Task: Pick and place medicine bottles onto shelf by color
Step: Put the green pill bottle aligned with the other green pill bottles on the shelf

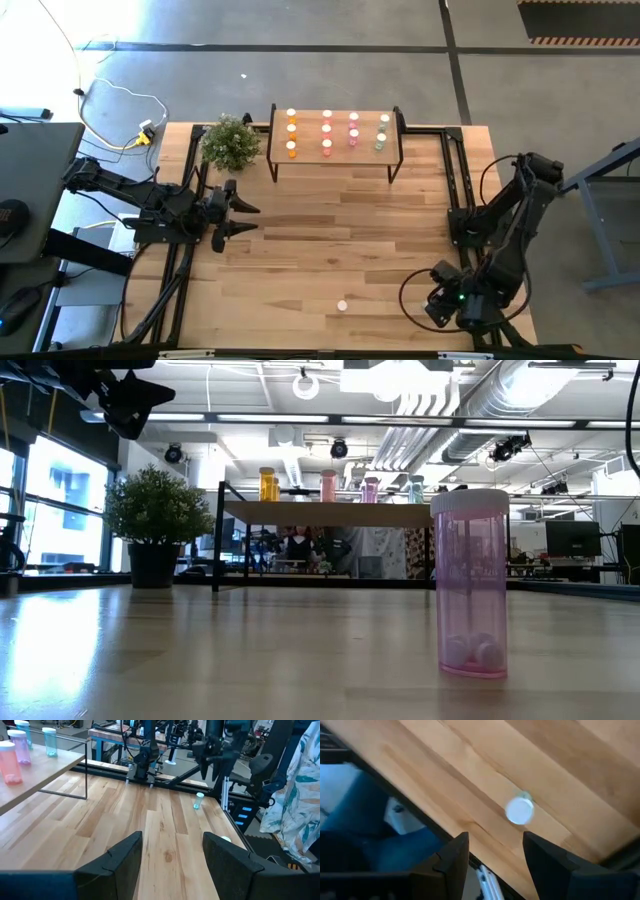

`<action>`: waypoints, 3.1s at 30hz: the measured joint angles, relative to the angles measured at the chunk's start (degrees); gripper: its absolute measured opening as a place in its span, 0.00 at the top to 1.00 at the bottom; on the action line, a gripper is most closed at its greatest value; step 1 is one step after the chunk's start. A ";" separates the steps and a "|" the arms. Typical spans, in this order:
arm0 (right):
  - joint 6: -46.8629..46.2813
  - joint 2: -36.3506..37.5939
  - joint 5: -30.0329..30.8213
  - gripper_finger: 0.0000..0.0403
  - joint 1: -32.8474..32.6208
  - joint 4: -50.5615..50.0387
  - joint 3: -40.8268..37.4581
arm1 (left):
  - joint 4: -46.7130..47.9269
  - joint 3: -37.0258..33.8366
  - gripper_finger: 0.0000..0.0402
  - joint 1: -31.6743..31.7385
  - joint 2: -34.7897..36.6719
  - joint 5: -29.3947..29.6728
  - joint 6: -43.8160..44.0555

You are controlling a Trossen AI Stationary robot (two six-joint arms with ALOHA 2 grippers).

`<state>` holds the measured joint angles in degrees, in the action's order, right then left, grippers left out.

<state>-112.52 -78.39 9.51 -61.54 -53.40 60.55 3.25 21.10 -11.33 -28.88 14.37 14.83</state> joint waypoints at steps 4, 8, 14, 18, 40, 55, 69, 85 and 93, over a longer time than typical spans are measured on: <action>-2.74 -3.32 -4.20 0.56 -0.73 0.20 -0.52 | 0.00 0.00 0.50 0.00 0.01 -0.01 0.00; -4.01 -6.49 -3.72 0.56 -1.87 1.65 -0.52 | 0.00 0.00 0.50 0.00 0.01 -0.01 0.00; -6.06 -11.42 -3.49 0.56 -3.15 1.47 -0.52 | -0.02 0.02 0.50 0.00 0.00 0.00 0.00; -7.10 -14.18 -3.15 0.56 -3.66 2.09 -0.52 | -0.02 0.00 0.50 0.00 0.00 0.00 0.00; -10.98 -17.40 6.60 0.56 -4.63 1.52 -0.52 | -0.04 0.00 0.50 -0.02 0.01 1.26 0.00; -11.09 -17.38 6.44 0.70 -4.63 0.34 -0.52 | -0.04 0.00 0.50 -0.01 0.01 1.27 0.01; -10.48 -17.36 6.37 0.71 -4.61 0.93 0.58 | -0.04 0.00 0.50 -0.02 0.01 1.27 0.02; 1.29 -17.34 7.05 0.72 0.99 -1.17 7.35 | -0.04 0.00 0.50 0.00 0.00 1.27 0.00; 14.58 -17.34 7.03 0.72 9.16 -1.49 10.42 | -0.04 0.00 0.50 -0.02 0.00 1.27 0.00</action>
<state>-97.94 -95.72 16.53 -52.38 -54.89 70.98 3.20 21.10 -11.35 -28.88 15.64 14.83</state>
